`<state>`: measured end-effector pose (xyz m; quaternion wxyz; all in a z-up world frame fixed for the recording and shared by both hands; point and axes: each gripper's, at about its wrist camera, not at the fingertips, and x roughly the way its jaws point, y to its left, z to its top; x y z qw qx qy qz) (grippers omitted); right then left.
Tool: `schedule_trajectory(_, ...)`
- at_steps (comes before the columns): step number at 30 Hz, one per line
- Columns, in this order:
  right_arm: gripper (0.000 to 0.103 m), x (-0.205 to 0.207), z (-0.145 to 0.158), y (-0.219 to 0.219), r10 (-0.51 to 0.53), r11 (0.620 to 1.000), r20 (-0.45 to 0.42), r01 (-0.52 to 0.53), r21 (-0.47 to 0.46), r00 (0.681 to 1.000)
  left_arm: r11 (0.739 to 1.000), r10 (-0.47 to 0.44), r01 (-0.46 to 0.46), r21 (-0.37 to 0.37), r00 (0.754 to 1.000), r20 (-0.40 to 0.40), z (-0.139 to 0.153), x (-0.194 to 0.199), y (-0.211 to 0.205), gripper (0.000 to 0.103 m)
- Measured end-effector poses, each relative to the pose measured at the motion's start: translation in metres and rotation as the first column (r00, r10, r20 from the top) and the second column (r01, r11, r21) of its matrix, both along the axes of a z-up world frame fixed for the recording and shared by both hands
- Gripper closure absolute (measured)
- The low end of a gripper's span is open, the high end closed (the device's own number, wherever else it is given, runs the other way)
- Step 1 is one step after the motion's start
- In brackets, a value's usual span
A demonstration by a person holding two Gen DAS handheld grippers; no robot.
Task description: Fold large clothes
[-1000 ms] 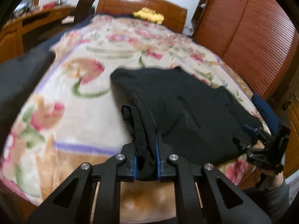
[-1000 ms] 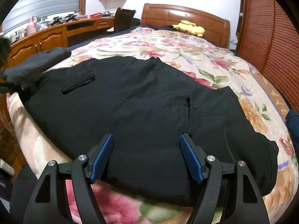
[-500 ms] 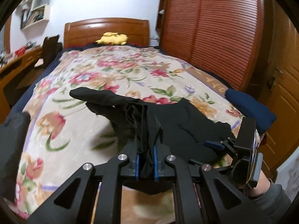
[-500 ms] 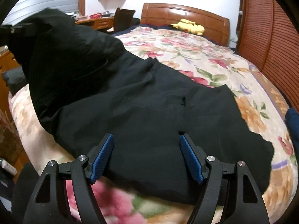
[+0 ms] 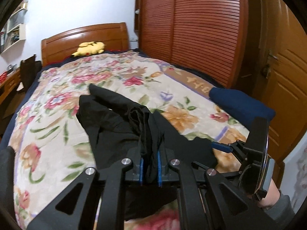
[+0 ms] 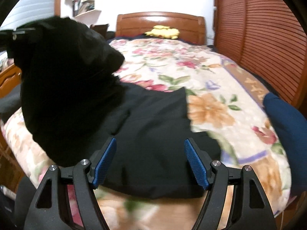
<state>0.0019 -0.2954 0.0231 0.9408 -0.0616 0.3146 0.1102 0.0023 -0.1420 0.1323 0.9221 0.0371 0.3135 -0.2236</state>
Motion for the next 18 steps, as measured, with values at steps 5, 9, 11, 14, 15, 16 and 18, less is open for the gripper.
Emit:
schedule_trajectory(5,0.028,-0.003,0.005,-0.025,-0.057,0.998,0.003,0.057,0.017,0.998,0.998,-0.058,0.060,0.025,0.997,-0.054,-0.022,0.004,-0.039,0.097)
schedule_trajectory(9,0.028,-0.003,0.006,-0.031,-0.074,0.997,0.003,0.074,0.018,0.997,0.996,-0.077,0.081,0.033,0.992,-0.095,-0.049,0.003,-0.056,0.096)
schedule_trajectory(11,0.028,-0.006,0.007,-0.032,-0.079,0.997,0.007,0.079,0.021,0.997,0.996,-0.079,0.083,0.036,0.992,-0.101,-0.055,0.001,-0.061,0.096)
schedule_trajectory(14,0.028,-0.006,0.010,-0.035,-0.087,0.996,0.012,0.087,0.027,0.996,0.996,-0.075,0.078,0.031,0.992,-0.100,-0.054,-0.004,-0.058,0.090)
schedule_trajectory(15,0.028,-0.005,0.011,-0.037,-0.090,0.996,0.014,0.090,0.030,0.996,0.997,-0.071,0.074,0.018,0.992,-0.104,-0.052,-0.005,-0.055,0.088)
schedule_trajectory(16,0.028,-0.005,0.012,-0.038,-0.091,0.995,0.015,0.091,0.033,0.996,0.998,-0.067,0.069,0.008,0.992,-0.103,-0.048,-0.007,-0.051,0.085)
schedule_trajectory(18,0.028,-0.006,0.014,-0.039,-0.095,0.995,0.021,0.094,0.042,0.995,0.998,-0.066,0.067,0.000,0.994,-0.092,-0.044,-0.010,-0.047,0.077)
